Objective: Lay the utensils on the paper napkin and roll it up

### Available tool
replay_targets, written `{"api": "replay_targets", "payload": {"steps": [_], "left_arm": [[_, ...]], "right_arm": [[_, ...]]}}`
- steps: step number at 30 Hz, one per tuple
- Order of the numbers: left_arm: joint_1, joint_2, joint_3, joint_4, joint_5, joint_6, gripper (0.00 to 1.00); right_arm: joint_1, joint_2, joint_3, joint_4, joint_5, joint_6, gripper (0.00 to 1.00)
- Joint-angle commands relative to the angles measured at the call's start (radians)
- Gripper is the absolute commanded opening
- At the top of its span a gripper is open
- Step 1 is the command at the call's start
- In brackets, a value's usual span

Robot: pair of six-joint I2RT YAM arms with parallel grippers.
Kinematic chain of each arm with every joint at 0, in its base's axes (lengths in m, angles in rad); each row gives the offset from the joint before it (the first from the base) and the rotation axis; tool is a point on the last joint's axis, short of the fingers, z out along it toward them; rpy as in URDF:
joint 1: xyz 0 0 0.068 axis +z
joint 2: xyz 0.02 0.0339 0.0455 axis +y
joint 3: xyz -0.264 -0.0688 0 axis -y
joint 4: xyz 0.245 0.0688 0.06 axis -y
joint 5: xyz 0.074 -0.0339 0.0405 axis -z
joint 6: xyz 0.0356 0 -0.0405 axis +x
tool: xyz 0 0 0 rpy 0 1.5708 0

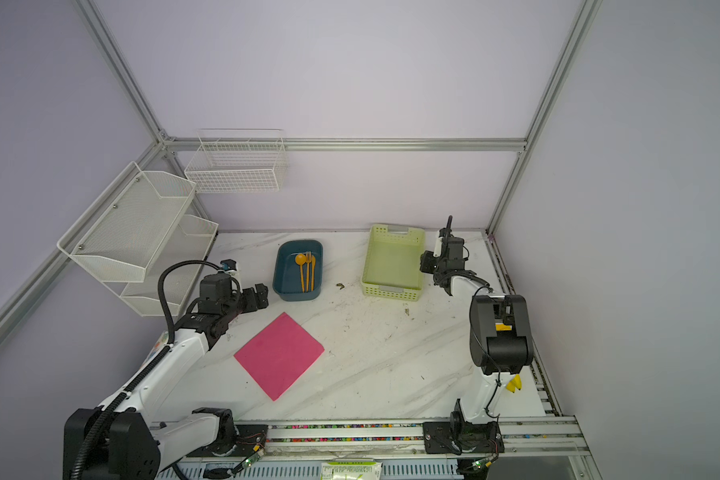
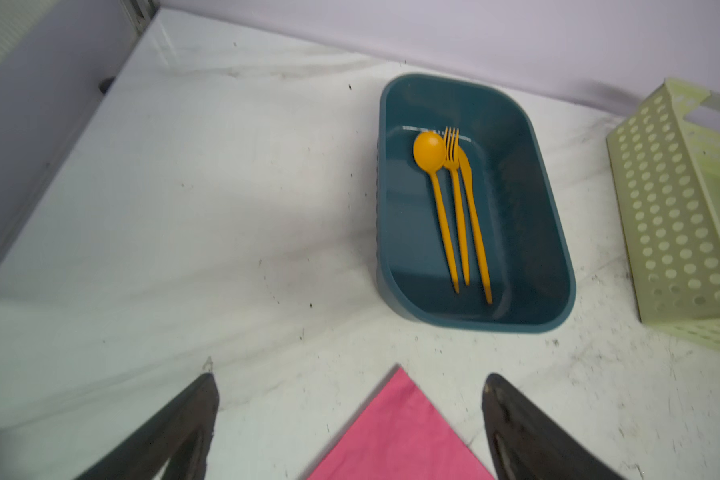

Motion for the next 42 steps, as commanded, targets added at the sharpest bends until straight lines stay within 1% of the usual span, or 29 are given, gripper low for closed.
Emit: {"api": "replay_targets", "payload": {"steps": [1,3,8,13,17,23,26,29,32,34,38,42], "left_arm": [[-0.02,-0.023,0.106,-0.11,0.058,-0.023,0.97],[-0.028,-0.028,0.108,-0.125,0.059,-0.019,0.96],[-0.053,-0.021,0.133,-0.179,0.062,-0.009,0.95],[-0.106,0.003,0.166,-0.243,0.065,0.003,0.92],[-0.164,0.032,0.18,-0.273,0.085,-0.002,0.91],[-0.232,0.094,0.184,-0.313,0.158,-0.049,0.9],[-0.27,0.122,0.175,-0.326,0.194,-0.067,0.88],[-0.305,0.157,0.162,-0.336,0.237,-0.078,0.84],[-0.328,0.194,0.15,-0.336,0.277,-0.107,0.77],[-0.345,0.223,0.149,-0.332,0.309,-0.129,0.74],[-0.387,0.262,0.137,-0.296,0.378,-0.169,0.72],[-0.419,0.323,0.112,-0.237,0.431,-0.209,0.71]], "right_arm": [[0.0,0.021,0.039,-0.074,-0.031,0.012,0.33],[0.001,0.037,0.048,-0.072,-0.032,0.014,0.31],[0.001,0.073,0.068,-0.075,-0.036,0.018,0.2],[0.002,0.096,0.089,-0.078,-0.029,0.016,0.11],[0.002,0.108,0.105,-0.082,-0.022,0.007,0.08],[0.002,0.128,0.143,-0.109,-0.003,0.002,0.07],[0.002,0.133,0.154,-0.113,-0.003,0.006,0.07],[0.002,0.126,0.161,-0.118,-0.008,0.013,0.14],[0.002,0.103,0.16,-0.122,-0.008,0.023,0.24],[0.002,0.083,0.16,-0.133,-0.006,0.024,0.31],[0.002,0.041,0.16,-0.154,-0.004,0.027,0.39],[0.002,-0.015,0.153,-0.165,-0.014,0.026,0.41]]}}
